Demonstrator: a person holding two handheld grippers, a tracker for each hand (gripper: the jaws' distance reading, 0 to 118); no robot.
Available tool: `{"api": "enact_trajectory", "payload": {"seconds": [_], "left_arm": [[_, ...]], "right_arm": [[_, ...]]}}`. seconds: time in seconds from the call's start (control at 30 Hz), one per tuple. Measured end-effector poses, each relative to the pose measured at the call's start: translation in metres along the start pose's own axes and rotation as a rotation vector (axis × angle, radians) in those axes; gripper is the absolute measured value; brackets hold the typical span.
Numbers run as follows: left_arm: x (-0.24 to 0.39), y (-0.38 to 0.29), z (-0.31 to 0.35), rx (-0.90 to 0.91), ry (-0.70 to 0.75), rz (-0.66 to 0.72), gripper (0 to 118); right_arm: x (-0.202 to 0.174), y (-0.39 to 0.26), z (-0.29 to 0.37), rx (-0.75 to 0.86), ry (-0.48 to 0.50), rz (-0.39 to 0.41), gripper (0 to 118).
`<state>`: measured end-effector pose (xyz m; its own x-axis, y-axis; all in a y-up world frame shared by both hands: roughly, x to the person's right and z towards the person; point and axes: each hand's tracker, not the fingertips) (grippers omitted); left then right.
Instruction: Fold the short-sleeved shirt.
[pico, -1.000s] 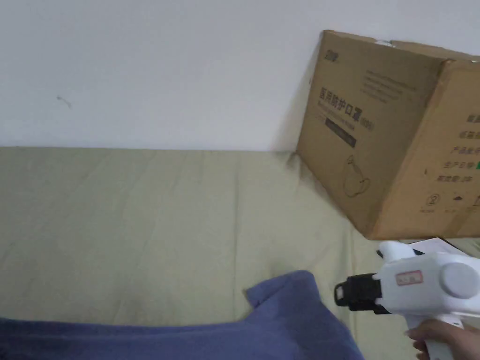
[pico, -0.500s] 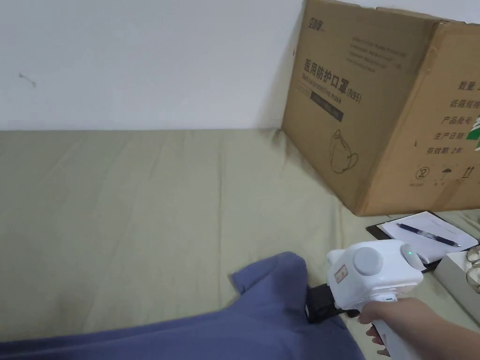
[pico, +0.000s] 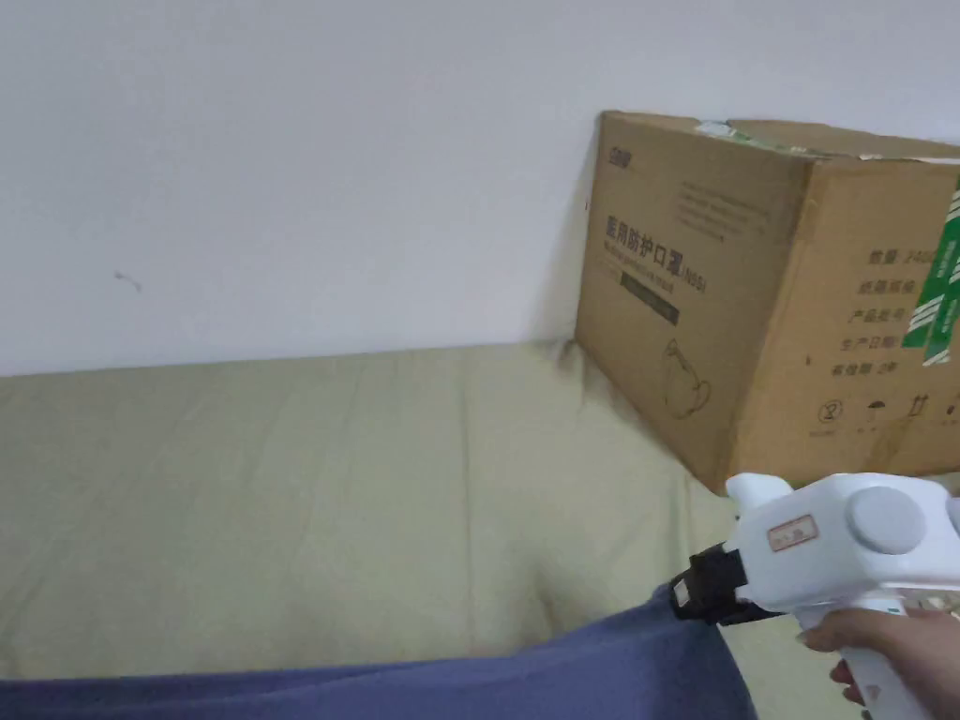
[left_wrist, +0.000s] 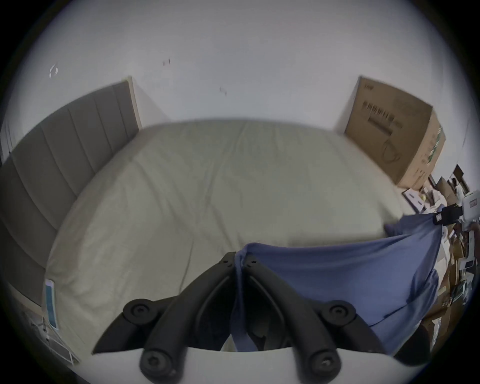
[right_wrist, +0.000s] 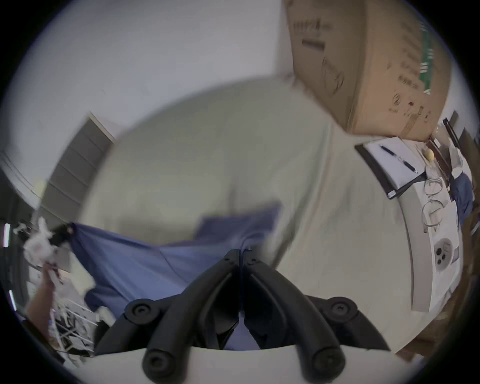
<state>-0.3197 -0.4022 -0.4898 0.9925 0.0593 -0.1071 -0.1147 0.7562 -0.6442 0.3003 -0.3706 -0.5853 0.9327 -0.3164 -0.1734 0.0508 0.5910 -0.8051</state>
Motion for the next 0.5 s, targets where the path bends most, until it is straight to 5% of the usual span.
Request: {"api": "enact_trajectory", "payload": {"seconds": [0.27,0.5], "left_arm": [[-0.010,0.074,0.128,0.198,-0.068,-0.029,1],[-0.005,0.177,0.184,0.295,-0.016,-0.097,1]], "right_arm": [[-0.052,0.032,0.172,0.322,0.019,0.079,1],[-0.110,0.117,0.230,0.426,-0.015,0.119,1]]}}
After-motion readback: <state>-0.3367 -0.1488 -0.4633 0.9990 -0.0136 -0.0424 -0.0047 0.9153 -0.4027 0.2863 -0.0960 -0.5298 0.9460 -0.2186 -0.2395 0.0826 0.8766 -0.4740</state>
